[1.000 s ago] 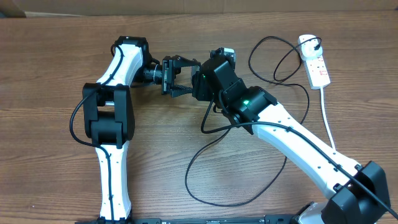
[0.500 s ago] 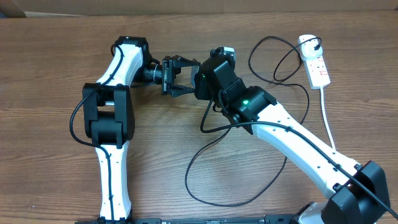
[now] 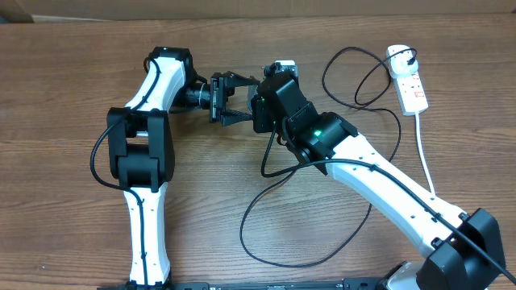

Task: Plug charger to phone and switch on socket
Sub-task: 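Close the right gripper on the phone's side edge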

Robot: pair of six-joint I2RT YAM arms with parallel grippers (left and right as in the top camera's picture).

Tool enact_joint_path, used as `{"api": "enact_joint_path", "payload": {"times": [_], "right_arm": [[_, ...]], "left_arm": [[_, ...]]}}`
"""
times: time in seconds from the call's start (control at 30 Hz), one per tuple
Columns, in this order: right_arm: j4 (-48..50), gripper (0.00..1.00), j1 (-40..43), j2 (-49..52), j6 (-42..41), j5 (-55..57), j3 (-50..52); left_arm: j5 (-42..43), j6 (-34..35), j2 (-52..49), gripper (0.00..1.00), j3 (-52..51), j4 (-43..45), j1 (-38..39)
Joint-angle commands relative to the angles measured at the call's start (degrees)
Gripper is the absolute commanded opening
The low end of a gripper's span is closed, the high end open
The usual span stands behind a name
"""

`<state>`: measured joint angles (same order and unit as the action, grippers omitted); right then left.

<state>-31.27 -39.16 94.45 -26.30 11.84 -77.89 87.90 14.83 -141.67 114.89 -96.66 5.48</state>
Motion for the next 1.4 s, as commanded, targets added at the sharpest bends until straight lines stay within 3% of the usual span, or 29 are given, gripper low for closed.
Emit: {"api": "enact_joint_path", "payload": {"times": [0.0,0.77,1.13,1.37], "right_arm": [[0.37,0.44,-0.33,0.85,1.31,-1.84,-0.83],[0.98,0.40,-0.33,2.75,3.89,-2.16,-1.01],[0.70,0.28,-0.33,2.75,3.80,-4.11,-0.98],[0.76,0.26,-0.33,2.75,3.85,-3.30,-0.98]], "left_arm": [[2.64,-0.02,0.04,0.65,0.33,-0.22,-0.04],[2.56,-0.04,0.04,0.64,0.33,1.60,-0.04],[2.58,-0.04,0.04,0.63,0.33,1.57,-0.04],[2.58,-0.07,0.04,0.63,0.33,1.57,-0.04]]}}
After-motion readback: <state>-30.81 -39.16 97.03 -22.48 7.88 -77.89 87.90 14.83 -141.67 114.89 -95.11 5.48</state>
